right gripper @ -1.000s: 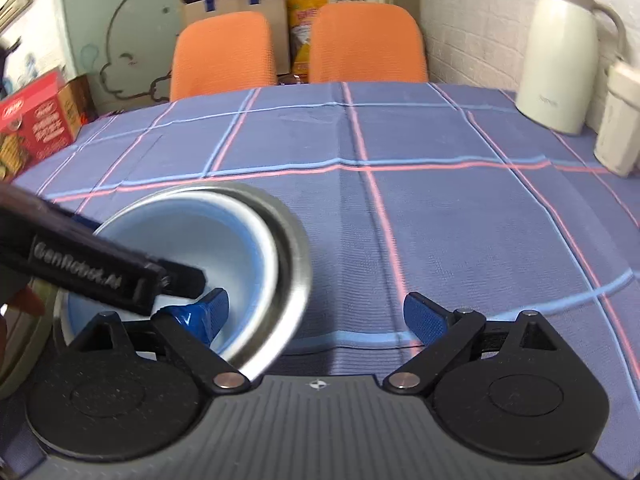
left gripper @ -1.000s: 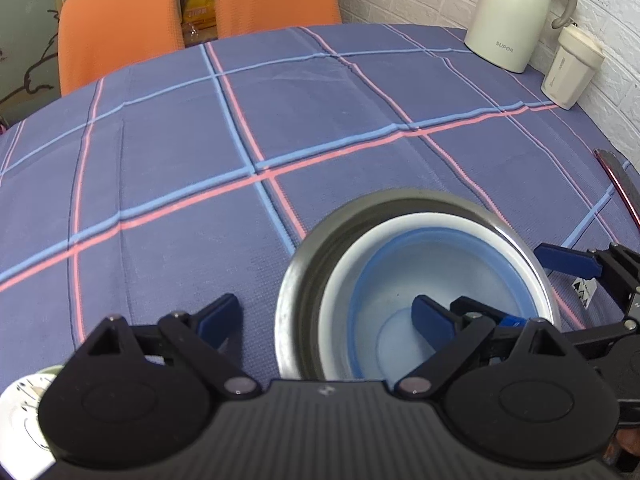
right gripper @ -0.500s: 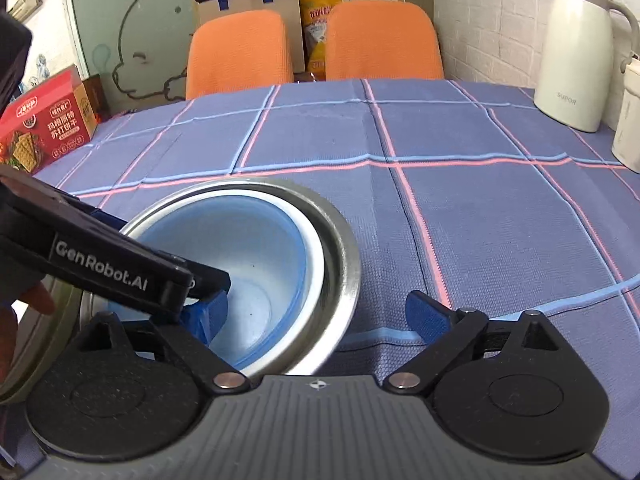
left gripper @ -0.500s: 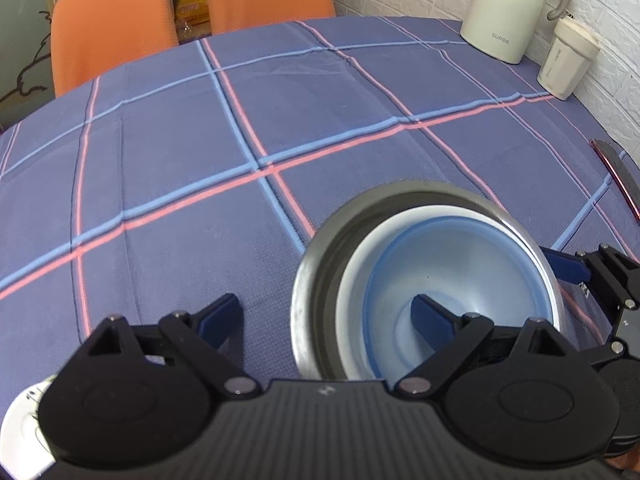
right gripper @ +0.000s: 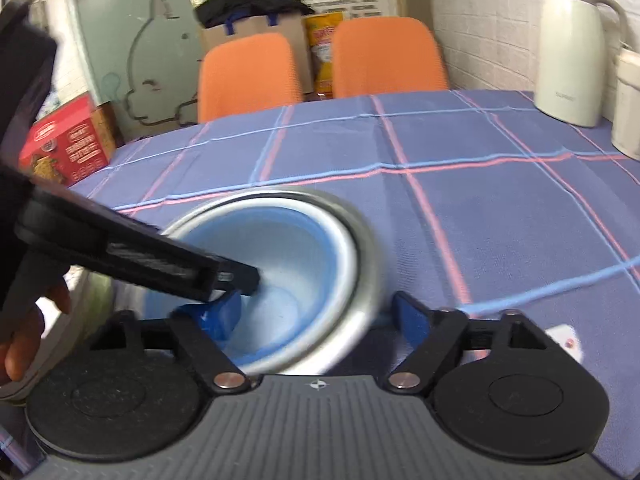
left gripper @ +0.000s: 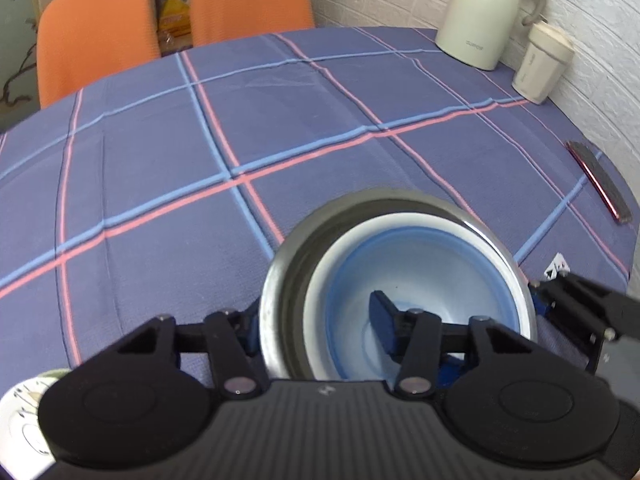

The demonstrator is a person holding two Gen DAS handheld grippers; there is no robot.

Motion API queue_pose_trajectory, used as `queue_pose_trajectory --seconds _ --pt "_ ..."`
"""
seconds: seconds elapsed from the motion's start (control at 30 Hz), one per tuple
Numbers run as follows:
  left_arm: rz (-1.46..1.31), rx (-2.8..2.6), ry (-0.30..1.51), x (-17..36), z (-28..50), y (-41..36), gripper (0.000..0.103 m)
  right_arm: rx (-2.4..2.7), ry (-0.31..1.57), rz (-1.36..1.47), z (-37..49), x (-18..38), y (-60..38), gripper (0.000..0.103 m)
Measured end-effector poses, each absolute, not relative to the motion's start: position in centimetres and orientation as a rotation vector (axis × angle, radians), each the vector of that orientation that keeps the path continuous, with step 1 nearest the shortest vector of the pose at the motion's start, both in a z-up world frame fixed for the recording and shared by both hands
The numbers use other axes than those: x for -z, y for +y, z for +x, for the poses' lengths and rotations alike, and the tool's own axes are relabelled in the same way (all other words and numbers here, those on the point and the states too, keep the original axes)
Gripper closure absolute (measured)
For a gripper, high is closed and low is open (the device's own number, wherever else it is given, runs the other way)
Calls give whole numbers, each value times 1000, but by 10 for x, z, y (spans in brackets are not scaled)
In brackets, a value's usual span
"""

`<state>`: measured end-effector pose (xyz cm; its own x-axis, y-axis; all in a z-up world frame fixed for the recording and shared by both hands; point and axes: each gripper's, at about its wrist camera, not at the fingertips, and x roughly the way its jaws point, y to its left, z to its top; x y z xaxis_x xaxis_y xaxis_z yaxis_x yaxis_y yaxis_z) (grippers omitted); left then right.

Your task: Organize plates and bowls

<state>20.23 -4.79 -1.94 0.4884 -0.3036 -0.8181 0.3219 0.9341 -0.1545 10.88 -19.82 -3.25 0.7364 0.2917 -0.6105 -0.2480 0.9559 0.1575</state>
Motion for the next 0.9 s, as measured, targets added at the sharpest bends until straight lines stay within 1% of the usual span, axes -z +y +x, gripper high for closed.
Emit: queue_pose_trajectory --seconds 0.03,0.23,0.47,0.7,0.9 --pt "-4 373 995 19 203 -46 56 -290 678 65 109 32 -194 49" --pt "-29 342 995 12 203 -49 58 -267 698 100 112 29 -190 47" --pt "-49 352 904 -31 192 -42 58 -265 608 87 106 -4 -191 45" --pt "-48 241 861 -58 153 12 58 -359 550 53 92 -26 -162 45" --pt "-55 100 865 -55 112 66 58 -518 553 50 78 -23 -112 43"
